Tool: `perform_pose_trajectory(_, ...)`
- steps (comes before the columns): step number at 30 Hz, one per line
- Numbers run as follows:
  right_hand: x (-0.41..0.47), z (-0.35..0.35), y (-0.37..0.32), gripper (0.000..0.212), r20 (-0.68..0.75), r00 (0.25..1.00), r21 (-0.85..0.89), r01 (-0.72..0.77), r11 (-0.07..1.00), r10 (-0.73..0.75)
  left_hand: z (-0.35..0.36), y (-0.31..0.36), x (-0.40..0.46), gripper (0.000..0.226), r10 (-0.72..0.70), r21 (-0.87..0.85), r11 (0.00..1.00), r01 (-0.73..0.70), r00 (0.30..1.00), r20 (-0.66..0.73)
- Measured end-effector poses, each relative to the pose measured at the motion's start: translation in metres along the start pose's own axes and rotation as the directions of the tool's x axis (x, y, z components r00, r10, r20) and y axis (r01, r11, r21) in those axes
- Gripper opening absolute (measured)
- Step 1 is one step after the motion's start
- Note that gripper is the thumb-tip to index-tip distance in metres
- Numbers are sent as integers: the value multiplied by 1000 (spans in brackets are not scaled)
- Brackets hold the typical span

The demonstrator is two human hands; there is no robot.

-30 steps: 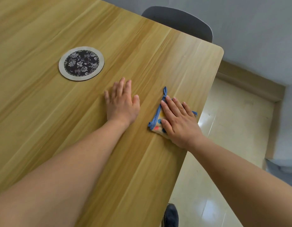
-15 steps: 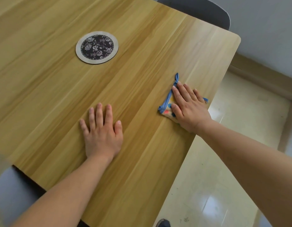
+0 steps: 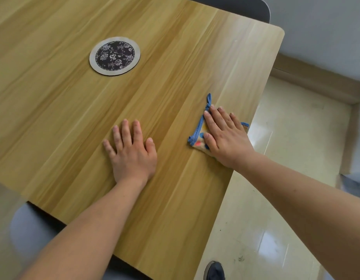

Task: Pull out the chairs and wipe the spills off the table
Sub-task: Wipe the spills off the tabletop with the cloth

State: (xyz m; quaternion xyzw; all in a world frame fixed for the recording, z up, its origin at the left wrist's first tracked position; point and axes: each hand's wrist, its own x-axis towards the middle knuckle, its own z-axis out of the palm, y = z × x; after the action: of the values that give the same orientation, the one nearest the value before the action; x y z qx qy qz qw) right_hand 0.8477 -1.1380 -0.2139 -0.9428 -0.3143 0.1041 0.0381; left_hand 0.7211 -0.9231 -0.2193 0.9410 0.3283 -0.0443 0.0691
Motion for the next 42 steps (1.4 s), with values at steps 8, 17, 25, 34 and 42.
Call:
perform_pose_trajectory(8, -49, 14, -44, 62, -20, 999, 27, -25, 999, 26, 1, 0, 2, 64, 14, -57, 998, -16, 999, -34)
perform_pose_trajectory(17, -97, 26, -89, 61, -29, 999, 20, -35, 999, 36, 1, -2, -3, 64, 36, -118, 992, -40, 999, -39)
perform_pose_trajectory(25, -136, 39, -128, 62, -10, 999, 16, -41, 999, 41, -6, -11, -2, 59, 83, -196, 977, -84, 996, -15)
perform_pose_trajectory(34, -181, 54, -166, 61, -33, 999, 18, -29, 999, 29, -19, -59, -52, 58, 213, -246, 949, -198, 976, 37)
perform_pose_trajectory(42, -220, 61, -197, 60, 73, 997, 89, -9, 996, 2, -47, -102, -116, 60, 309, -126, 949, -290, 936, 170)
